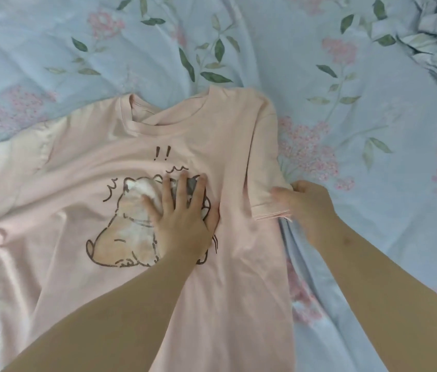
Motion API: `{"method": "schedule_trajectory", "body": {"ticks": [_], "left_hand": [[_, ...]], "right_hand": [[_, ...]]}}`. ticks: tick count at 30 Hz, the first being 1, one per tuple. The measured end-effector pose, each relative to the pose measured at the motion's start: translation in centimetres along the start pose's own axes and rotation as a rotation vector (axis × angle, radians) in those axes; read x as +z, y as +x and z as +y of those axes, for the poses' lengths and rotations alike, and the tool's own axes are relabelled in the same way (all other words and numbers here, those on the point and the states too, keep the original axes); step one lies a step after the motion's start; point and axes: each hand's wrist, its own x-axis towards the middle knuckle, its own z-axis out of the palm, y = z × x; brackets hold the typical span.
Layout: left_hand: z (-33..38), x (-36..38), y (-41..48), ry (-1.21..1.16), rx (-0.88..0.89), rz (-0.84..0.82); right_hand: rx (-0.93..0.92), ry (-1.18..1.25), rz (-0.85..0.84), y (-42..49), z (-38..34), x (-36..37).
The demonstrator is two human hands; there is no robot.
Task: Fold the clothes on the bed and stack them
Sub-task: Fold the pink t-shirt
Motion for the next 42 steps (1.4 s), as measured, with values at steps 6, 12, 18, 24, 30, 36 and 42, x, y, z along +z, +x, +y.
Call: {"method": "schedule_trajectory", "body": {"ticks": [6,12,18,24,30,36,42], "left_hand": [[0.1,0.7,0.3,0.016,-0.025,0.031],[-0.3,1.2,0.2,0.02,-0.012,0.077],[-0.4,1.3,0.1,0.012,0.002,0.085],[-0.5,1.3,0.1,-0.009,0.025,0.118],[-1.1,-0.2,0.8,-0.107,0.077,0.134],[-4.5,-6.4,8.9,-0.584,-0.146,0.273],[-10.8,-8.8,18.2,-0.579,-0.371,-0.009]], "right_hand": [[-0.046,0.326,0.472,3.9,-3.3,-5.1],[0.135,0.56,0.313,3.3,-0.9,-4.9],[0.102,0.059,0.323,3.1,0.6,-3.3],[0.146,-0.153,0.505,2.1,2.0,-5.9],[-0.217,-0.63,0.592,0.8,-2.3,-1.5],[-0.444,-0.321,0.022,3.6,-8.3,7.6],[-0.215,-0.043,-0.07,9.0,-11.3,12.3]]}}
